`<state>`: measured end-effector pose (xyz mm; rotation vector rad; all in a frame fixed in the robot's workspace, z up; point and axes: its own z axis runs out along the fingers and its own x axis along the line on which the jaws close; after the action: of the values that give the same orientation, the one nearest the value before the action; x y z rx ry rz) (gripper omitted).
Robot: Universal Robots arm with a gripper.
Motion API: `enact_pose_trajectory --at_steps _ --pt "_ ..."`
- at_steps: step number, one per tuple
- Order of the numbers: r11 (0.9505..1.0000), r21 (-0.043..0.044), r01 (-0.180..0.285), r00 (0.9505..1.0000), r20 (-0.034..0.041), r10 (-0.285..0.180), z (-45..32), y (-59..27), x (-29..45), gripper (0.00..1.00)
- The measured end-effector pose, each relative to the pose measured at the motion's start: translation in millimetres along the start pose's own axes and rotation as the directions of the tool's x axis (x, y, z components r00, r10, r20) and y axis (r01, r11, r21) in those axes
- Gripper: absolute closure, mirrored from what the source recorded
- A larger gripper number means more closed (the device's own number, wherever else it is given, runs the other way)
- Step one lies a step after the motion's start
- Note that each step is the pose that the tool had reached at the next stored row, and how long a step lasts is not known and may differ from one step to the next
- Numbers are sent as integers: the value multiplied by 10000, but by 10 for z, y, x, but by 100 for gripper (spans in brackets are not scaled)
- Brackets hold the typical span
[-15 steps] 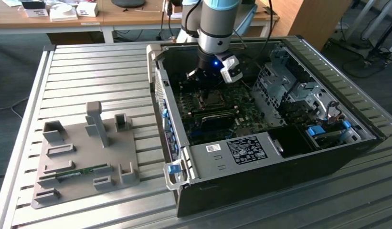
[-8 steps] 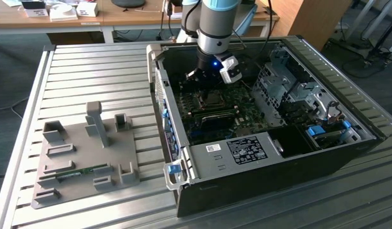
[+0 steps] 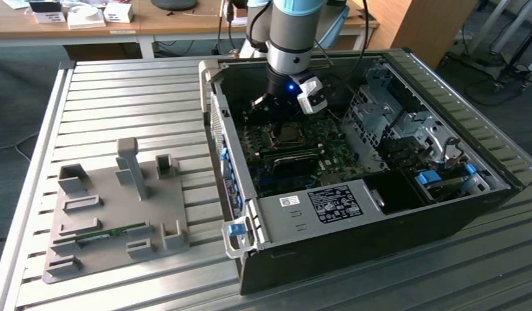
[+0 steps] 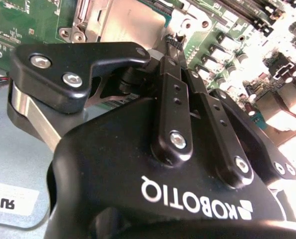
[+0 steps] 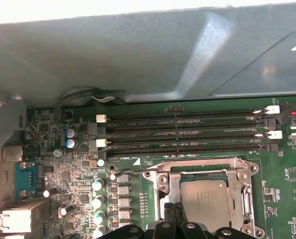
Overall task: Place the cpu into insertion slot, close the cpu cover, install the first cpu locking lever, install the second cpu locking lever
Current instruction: 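Close the cpu cover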
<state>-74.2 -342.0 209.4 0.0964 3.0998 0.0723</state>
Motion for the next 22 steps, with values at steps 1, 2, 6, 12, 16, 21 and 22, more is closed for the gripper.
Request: enact_pose_trajectory --at_steps 1,2,6,12,16,21,22 --pt "10000 0 1 10000 0 -1 0 0 0 89" --pt "10000 -1 1 10000 0 -1 1 0 0 89" --pt "10000 -5 1 10000 3 -1 6 0 0 89" --pt "10000 -2 1 10000 1 -1 31 -1 1 89" --pt "10000 -1 1 10000 1 -1 31 -1 1 89" --pt "10000 -3 1 10000 2 -1 49 -3 17 89" --pt "10000 -2 2 10000 1 -2 59 -3 17 89"
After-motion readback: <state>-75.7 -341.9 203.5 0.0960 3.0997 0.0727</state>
